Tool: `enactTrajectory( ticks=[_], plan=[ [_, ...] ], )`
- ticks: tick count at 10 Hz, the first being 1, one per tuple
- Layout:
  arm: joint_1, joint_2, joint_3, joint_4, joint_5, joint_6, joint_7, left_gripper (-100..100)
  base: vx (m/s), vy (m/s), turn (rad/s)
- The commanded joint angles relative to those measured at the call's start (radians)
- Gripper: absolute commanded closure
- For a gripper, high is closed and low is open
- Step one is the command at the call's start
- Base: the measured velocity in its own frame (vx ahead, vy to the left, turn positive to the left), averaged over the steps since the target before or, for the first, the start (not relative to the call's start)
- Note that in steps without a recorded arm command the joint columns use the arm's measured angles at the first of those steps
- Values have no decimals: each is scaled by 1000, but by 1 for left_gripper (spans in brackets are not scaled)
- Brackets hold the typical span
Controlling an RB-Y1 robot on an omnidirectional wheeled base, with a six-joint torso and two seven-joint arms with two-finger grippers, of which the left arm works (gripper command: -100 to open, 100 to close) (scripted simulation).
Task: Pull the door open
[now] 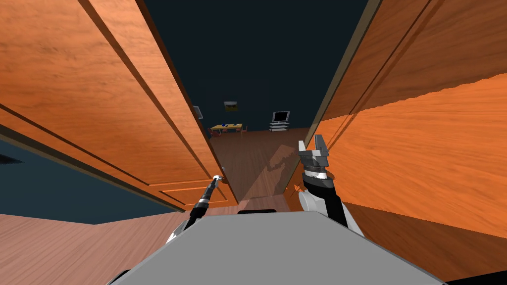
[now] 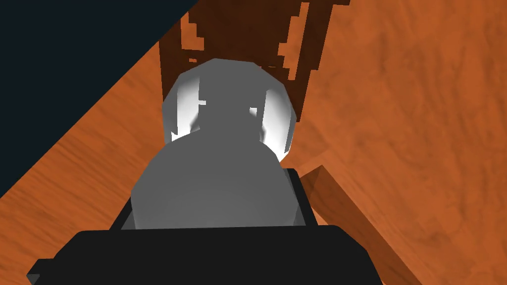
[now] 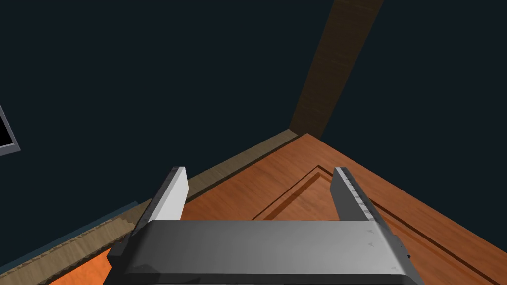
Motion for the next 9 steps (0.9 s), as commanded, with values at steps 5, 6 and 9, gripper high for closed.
enactTrajectory(
  ticks=[5, 6, 9],
  plan=[
    [-4, -7, -21, -6, 56, 13, 138, 100, -49, 24, -68],
    [-4, -7, -21, -6, 56, 13, 156, 100, -54, 25, -48],
    [-7, -8, -32, -8, 91, 21, 235, 100, -50, 27, -70]
  ],
)
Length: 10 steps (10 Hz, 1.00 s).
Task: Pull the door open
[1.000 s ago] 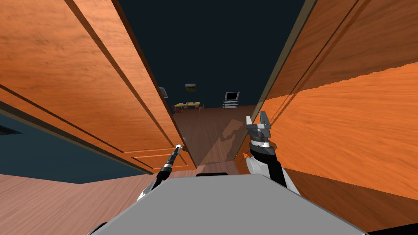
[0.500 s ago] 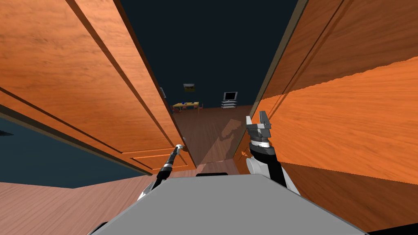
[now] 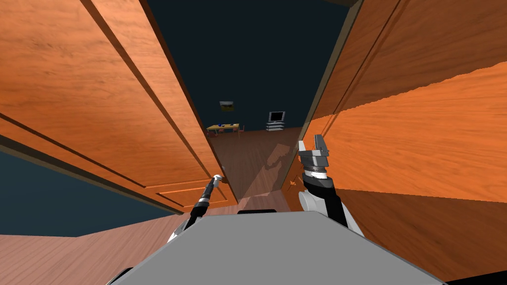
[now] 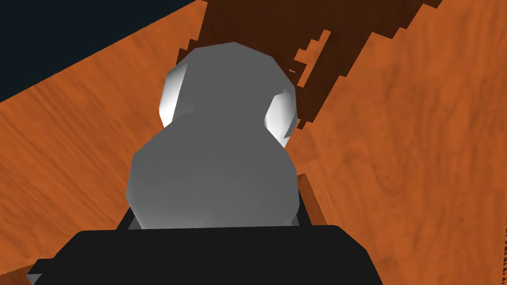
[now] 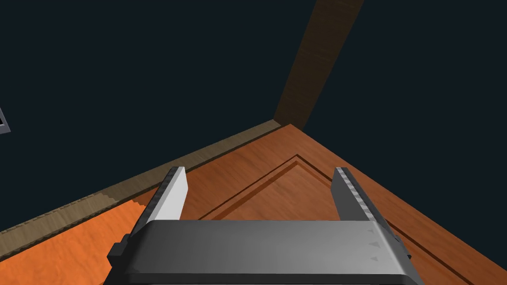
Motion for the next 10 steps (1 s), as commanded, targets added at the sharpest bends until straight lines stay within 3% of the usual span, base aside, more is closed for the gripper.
enactTrajectory(
  ticks=[1, 2, 3, 5, 8, 9, 10],
  plan=[
    [-3, -8, -9, -2, 6, 0, 29, 100, -46, 17, -44],
    [-4, -9, -14, -4, 24, 4, 69, 100, -56, 22, -76],
    [-4, -9, -14, -4, 24, 4, 71, 100, -45, 24, -45],
    [-8, -10, -25, -6, 58, 12, 137, 100, -65, 29, -113],
    [-9, -11, -30, -7, 76, 16, 196, 100, -52, 28, -52],
    [-11, -11, -36, -9, 94, 20, 235, 100, -55, 14, -69],
    [-11, -11, -36, -9, 94, 20, 238, 100, -44, 14, -42]
  ],
)
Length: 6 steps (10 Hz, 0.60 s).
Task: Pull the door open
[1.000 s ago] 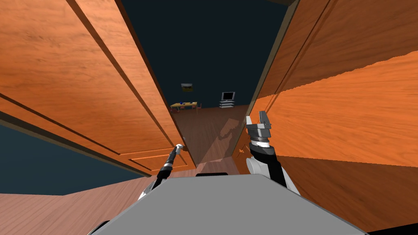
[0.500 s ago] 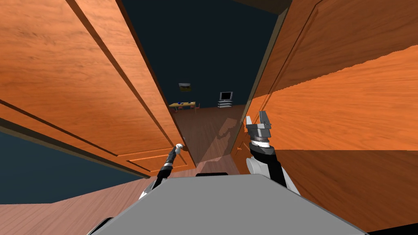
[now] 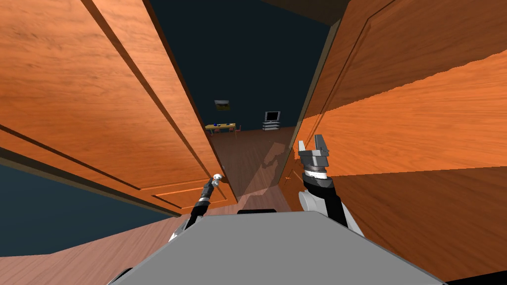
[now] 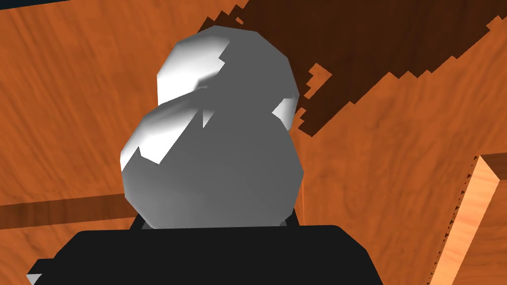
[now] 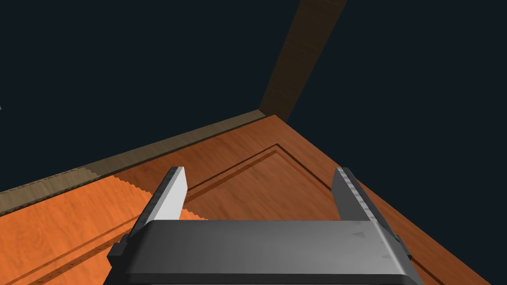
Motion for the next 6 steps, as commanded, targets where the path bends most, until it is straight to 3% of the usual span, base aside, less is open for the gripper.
enactTrajectory(
  ticks=[1, 2, 4, 5, 6],
  plan=[
    [-19, -11, -15, 18, 16, -12, 50, 100, -56, 25, -95],
    [-19, -11, -15, 18, 16, -12, 53, 100, -47, 22, -47],
    [-23, -12, -26, 15, 52, -4, 118, 100, -69, 29, -114],
    [-23, -12, -26, 15, 52, -4, 136, 100, -61, 32, -53],
    [-25, -13, -32, 14, 70, 0, 167, 100, -54, 19, -62]
  ],
)
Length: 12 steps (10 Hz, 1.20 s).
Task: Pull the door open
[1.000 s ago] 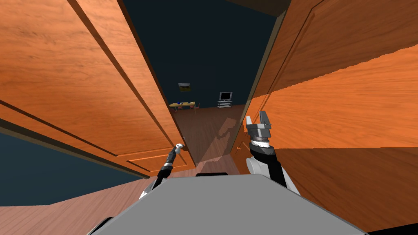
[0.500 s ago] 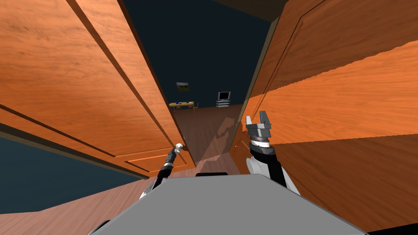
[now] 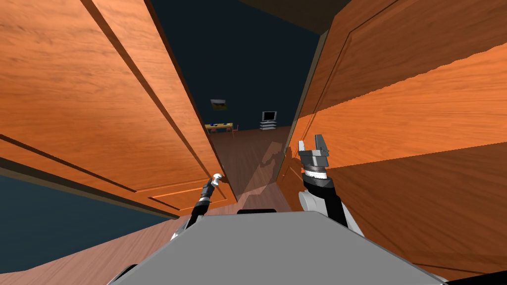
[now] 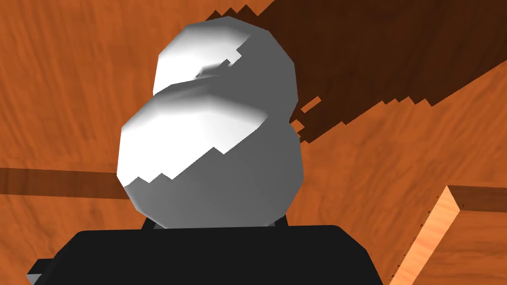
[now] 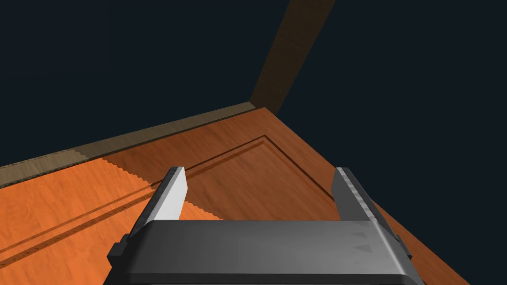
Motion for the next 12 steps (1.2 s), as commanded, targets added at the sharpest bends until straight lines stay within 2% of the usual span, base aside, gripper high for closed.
enactTrajectory(
  ticks=[1, 2, 4, 6, 7, 9, 10, 12],
  plan=[
    [-13, -9, -11, -3, 5, -6, 34, 100, -48, 16, -42],
    [-15, -10, -17, -4, 23, -2, 67, 100, -57, 20, -76],
    [-15, -10, -17, -4, 23, -2, 76, 100, -34, 12, -33],
    [-18, -11, -28, -7, 59, 6, 141, 100, -50, 24, -89],
    [-18, -11, -28, -7, 59, 6, 160, 100, -63, 30, -78],
    [-18, -11, -28, 1, 59, 6, 160, 100, -21, -4, 1],
    [-20, -12, -33, -8, 76, 10, 201, 100, -42, 14, -64],
    [-20, -12, -33, -8, 76, 10, 201, 100, -31, 14, -31]
  ],
)
